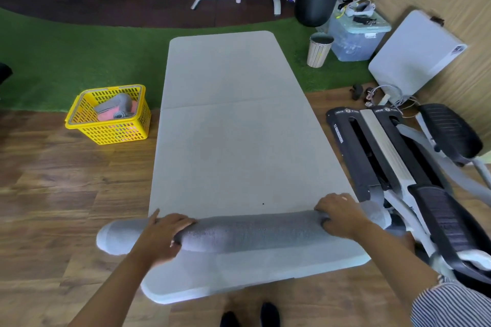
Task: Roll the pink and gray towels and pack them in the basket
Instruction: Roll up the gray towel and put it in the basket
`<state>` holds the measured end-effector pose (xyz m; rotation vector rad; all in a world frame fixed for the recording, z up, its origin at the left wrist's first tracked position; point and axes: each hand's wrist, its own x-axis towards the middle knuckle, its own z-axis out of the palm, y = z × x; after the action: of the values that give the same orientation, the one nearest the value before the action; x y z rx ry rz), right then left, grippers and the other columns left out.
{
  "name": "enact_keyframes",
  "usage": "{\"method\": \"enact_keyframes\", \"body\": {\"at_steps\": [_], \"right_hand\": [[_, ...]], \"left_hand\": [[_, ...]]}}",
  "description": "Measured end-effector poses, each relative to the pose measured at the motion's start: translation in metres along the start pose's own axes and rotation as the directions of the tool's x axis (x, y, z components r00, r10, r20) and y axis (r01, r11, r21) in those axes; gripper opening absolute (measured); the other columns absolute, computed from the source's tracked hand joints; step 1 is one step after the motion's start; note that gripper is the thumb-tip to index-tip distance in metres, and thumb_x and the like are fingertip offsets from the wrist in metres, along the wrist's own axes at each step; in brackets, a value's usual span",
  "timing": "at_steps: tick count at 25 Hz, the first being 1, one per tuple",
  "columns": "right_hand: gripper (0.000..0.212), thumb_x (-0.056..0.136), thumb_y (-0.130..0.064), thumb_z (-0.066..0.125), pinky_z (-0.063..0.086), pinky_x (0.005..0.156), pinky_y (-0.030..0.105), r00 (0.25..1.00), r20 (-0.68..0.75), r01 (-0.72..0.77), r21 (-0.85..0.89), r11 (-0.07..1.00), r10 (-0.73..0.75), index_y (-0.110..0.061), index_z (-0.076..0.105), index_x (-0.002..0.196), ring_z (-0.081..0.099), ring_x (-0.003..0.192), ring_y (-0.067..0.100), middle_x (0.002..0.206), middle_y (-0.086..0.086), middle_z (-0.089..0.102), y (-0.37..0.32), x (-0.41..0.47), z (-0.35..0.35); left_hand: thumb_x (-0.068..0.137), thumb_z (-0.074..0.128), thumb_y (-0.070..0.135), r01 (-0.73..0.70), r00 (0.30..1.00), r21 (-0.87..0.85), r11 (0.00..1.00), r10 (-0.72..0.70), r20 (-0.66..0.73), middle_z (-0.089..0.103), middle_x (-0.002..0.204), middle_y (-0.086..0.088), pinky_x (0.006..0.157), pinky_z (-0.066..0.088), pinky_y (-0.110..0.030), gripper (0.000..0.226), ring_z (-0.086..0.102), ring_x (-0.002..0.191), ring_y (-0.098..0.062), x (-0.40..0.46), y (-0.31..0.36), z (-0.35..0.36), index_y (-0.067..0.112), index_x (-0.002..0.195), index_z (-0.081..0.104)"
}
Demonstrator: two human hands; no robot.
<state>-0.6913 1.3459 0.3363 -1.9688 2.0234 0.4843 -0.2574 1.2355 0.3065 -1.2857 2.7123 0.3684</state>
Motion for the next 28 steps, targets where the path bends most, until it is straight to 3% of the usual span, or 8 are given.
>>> {"method": "enact_keyframes", "body": {"at_steps": [3,6,11,13,16,20,24,28], "right_hand": [[0.036,0.087,-0.027,0.042,0.041,0.085,0.038,0.953,0.024,-0.3,-0.061,0.952,0.302,-0.018,0.049,0.121,0.043,0.109,0.026,0.121,0.004,0.043,-0.017,0.003,-0.013],[0.034,0.096,-0.028,0.032,0.045,0.079,0.038,0.826,0.126,-0.548,0.401,0.734,0.549,-0.007,0.052,0.113,0.045,0.082,0.024,0.08,0.005,0.045,-0.028,0.008,-0.015],[0.058,0.09,-0.055,0.037,0.047,0.087,0.047,0.751,0.235,-0.572,0.698,0.431,0.617,-0.008,0.045,0.122,0.053,0.095,0.033,0.101,0.015,0.052,-0.03,0.023,-0.001],[0.061,0.083,-0.051,0.051,0.051,0.081,0.049,0.708,0.303,-0.593,0.745,0.305,0.637,-0.015,0.034,0.129,0.05,0.102,0.041,0.116,0.022,0.049,-0.031,0.027,0.002],[0.055,0.079,-0.03,0.064,0.055,0.062,0.042,0.681,0.306,-0.541,0.823,0.175,0.665,-0.02,0.033,0.123,0.051,0.091,0.038,0.107,0.021,0.051,-0.032,0.022,0.001],[0.044,0.076,-0.02,0.07,0.042,0.05,0.029,0.782,0.085,-0.331,0.896,0.296,0.618,-0.031,0.039,0.105,0.053,0.078,0.032,0.103,0.021,0.051,-0.03,0.005,0.0],[0.055,0.075,-0.011,0.069,0.039,0.051,0.023,0.894,-0.099,-0.141,0.863,0.485,0.438,-0.036,0.034,0.108,0.052,0.081,0.026,0.106,0.013,0.044,-0.04,-0.01,-0.019],[0.079,0.068,-0.006,0.071,0.043,0.056,0.02,0.93,-0.184,0.012,0.88,0.475,0.317,-0.036,0.014,0.114,0.056,0.087,0.022,0.107,0.004,0.045,-0.067,-0.015,-0.042]], "left_hand": [[0.049,0.077,0.022,0.089,0.989,0.01,0.996,-0.087,-0.118,0.066,0.111,0.002,0.075,0.053,-0.049,0.069,0.064,0.1,-0.021,0.001,-0.001,-0.005,0.027,0.116,0.061],[0.041,0.08,0.032,0.156,0.981,0.008,0.988,-0.154,-0.118,0.067,0.107,0.002,0.071,0.053,-0.048,0.081,0.065,0.097,-0.02,-0.004,0.002,-0.003,0.027,0.118,0.054],[0.027,0.083,0.0,0.225,0.973,0.098,0.969,-0.218,-0.083,0.067,0.103,0.001,0.076,0.049,-0.058,0.106,0.067,0.096,-0.023,-0.005,-0.012,0.01,0.029,0.125,0.053],[0.03,0.08,-0.006,0.207,0.971,0.095,0.974,-0.193,-0.138,0.068,0.094,0.003,0.07,0.05,-0.054,0.1,0.068,0.086,-0.024,-0.004,-0.012,0.011,0.027,0.12,0.051],[0.033,0.08,0.0,0.109,0.973,0.07,0.992,-0.092,-0.211,0.068,0.089,0.008,0.068,0.047,-0.049,0.089,0.067,0.08,-0.021,-0.007,-0.016,0.012,0.028,0.113,0.051],[0.057,0.052,0.018,-0.068,0.953,0.079,0.995,0.088,-0.292,0.067,0.099,0.013,0.081,0.039,-0.043,0.059,0.055,0.094,-0.012,-0.02,-0.02,0.018,0.028,0.115,0.056],[0.058,0.06,0.017,-0.236,0.911,0.082,0.968,0.25,-0.327,0.067,0.105,0.012,0.091,0.035,-0.037,0.06,0.059,0.097,-0.014,-0.029,-0.014,0.021,0.025,0.118,0.056],[0.053,0.078,0.012,-0.372,0.862,0.064,0.926,0.37,-0.345,0.067,0.11,0.007,0.097,0.036,-0.038,0.064,0.056,0.104,-0.015,-0.026,0.004,0.016,0.019,0.115,0.064]]}}
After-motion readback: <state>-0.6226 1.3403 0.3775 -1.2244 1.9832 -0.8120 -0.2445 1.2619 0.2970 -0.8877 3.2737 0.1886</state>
